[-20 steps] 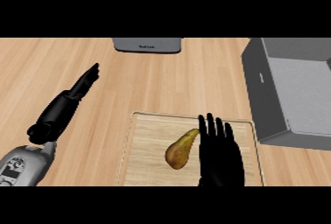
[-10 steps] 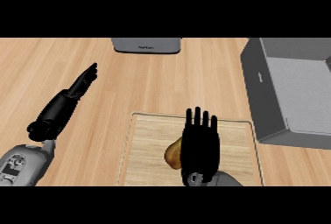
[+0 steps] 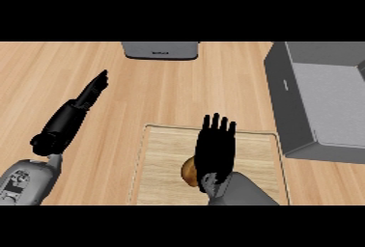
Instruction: Pick the pear from the tray and place it in the cardboard box
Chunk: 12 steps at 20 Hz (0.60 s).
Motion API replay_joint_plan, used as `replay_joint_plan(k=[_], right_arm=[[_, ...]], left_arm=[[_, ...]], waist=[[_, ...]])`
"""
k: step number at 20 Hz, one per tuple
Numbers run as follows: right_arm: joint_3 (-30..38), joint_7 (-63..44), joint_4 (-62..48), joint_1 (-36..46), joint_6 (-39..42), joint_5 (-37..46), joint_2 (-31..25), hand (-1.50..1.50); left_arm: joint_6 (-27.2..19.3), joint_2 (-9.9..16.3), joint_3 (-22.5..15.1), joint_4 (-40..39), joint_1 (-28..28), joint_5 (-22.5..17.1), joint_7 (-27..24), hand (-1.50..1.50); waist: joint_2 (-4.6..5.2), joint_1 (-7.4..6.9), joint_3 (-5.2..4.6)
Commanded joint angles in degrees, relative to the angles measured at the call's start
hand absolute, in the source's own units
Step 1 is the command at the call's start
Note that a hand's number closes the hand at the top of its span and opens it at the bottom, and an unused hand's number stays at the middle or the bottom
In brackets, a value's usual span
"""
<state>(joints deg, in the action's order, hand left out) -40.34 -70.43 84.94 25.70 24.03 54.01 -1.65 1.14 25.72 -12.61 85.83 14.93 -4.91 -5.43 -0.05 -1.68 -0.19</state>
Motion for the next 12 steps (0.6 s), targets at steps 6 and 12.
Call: replay_joint_plan(k=[6, 12], right_arm=[[-1.11, -14.74, -6.11, 4.19, 1.6, -3.0, 1.57, -1.5], [-3.01, -14.76, -7.66, 4.17, -1.7, -6.26, 1.58, -1.5]], left_arm=[[-1.24, -1.96, 0.38, -1.63, 1.81, 1.46, -0.05, 0.0], [0.86, -0.82, 1.66, -1.06, 1.94, 0.33, 1.38, 0.0]], waist=[[0.07, 0.66, 0.08], [-0.05, 0.58, 0.11]])
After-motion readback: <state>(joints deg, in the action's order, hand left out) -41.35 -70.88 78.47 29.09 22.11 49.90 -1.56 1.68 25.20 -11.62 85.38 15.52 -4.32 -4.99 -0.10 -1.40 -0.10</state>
